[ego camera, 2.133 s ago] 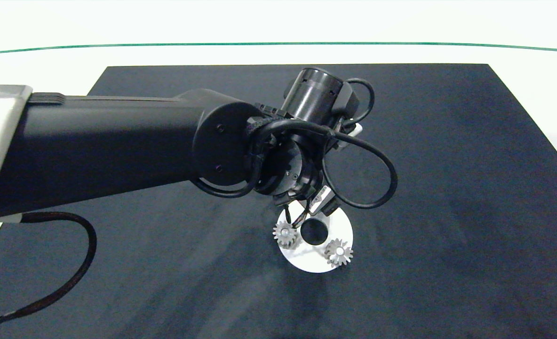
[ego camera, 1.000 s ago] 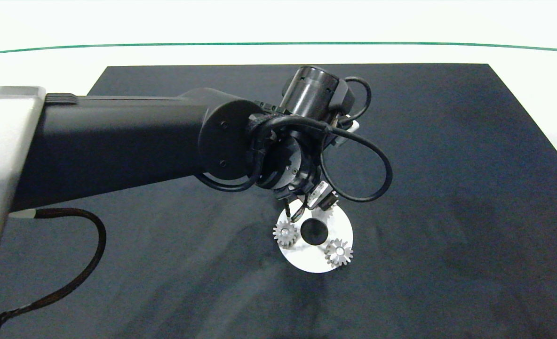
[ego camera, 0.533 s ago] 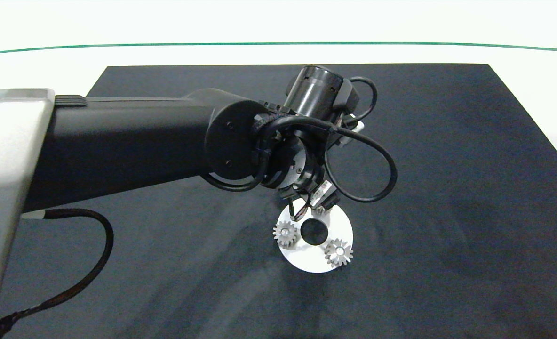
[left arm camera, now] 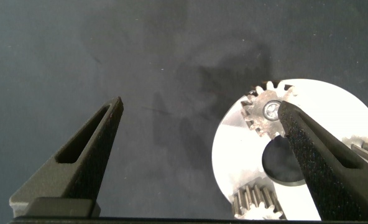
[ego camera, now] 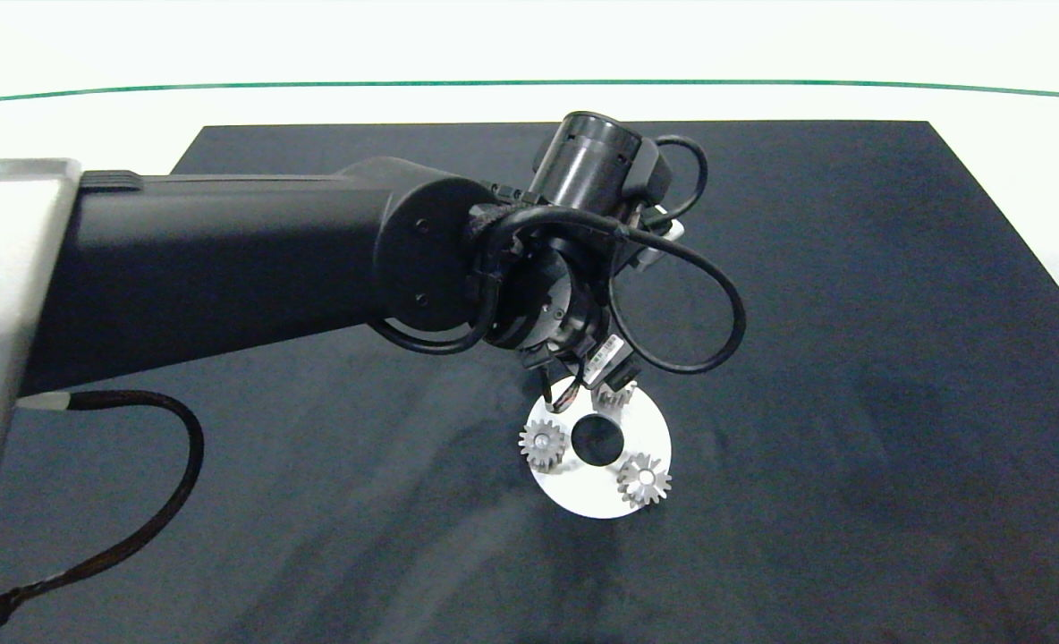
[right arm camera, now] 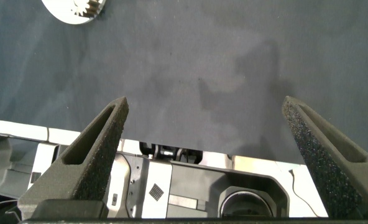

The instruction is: Install three planetary gears onto the carrier pins

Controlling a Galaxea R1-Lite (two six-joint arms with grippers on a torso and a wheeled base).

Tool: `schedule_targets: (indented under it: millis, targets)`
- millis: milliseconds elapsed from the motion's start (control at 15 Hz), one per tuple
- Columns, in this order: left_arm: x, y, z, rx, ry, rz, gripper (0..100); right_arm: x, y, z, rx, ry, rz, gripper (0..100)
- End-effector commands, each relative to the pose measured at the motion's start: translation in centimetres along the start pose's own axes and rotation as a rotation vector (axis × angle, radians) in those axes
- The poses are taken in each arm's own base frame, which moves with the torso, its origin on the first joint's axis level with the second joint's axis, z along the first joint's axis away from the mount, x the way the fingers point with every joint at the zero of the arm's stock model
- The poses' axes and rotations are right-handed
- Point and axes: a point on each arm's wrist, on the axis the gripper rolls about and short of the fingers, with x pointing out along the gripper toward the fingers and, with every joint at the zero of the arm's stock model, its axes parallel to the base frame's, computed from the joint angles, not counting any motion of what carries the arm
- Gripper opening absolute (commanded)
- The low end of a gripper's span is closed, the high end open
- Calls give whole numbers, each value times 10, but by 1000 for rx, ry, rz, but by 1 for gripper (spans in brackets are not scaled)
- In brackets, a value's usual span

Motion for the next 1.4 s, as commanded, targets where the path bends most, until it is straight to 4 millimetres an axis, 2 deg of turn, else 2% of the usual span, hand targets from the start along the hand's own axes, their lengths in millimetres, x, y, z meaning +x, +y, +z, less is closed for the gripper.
schedule_targets:
  millis: [67,133,467,533,733,867,933,1067,1400]
  targets:
    - [-21,10,3,-35,-31,13,100,2,0,-2,7,13,-1,100]
    - [-41,17,2,-76,-28,7,100,1,0,-2,8,12,3,100]
    - [-111,34,-10,-342,18,-29,100,-8,-1,-7,-1,-28,13,100]
    - [-136,41,-25,-392,58,-45,100,-12,-1,-10,-3,-48,15,100]
    - [-177,49,-62,-407,46,-39,100,-18,-1,-14,1,-74,5,100]
    - [-196,54,-84,-439,-28,-13,100,-19,-2,-15,15,-87,-11,100]
    - [-200,55,-89,-449,-49,-4,100,-20,-2,-16,16,-89,-12,100]
    - [-222,67,-116,-492,-64,46,100,-20,-2,-16,27,-93,-28,100]
    - [-242,75,-160,-561,-36,142,100,-19,-2,-16,42,-95,-46,100]
